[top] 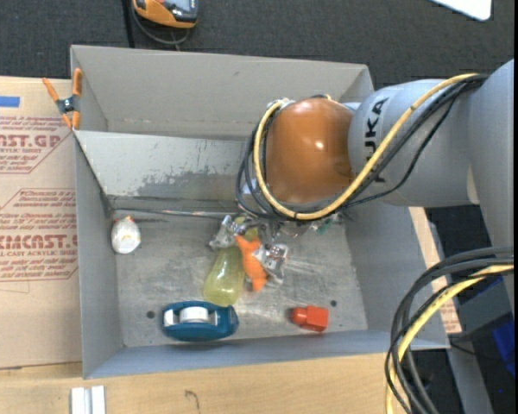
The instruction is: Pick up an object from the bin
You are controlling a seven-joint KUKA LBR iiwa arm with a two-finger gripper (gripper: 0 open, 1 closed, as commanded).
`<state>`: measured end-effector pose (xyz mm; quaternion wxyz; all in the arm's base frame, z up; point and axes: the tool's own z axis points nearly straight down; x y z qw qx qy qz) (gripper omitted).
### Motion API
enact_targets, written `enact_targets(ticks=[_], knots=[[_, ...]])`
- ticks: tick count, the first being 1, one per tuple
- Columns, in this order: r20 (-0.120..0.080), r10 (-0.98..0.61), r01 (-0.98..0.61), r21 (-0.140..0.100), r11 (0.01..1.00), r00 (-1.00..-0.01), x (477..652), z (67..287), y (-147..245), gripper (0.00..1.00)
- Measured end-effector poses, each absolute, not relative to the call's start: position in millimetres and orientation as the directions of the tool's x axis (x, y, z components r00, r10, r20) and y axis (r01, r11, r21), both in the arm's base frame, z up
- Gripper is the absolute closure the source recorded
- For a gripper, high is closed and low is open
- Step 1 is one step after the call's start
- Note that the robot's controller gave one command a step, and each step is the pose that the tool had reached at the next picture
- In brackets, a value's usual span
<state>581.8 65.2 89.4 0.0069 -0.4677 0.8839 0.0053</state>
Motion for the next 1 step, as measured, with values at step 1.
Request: enact_targets(ticks=[1], knots=[[-0.011, -0.709, -0.709, -0.005, 0.705, -0.705, 577.3, 257.1, 77.1, 1.00]])
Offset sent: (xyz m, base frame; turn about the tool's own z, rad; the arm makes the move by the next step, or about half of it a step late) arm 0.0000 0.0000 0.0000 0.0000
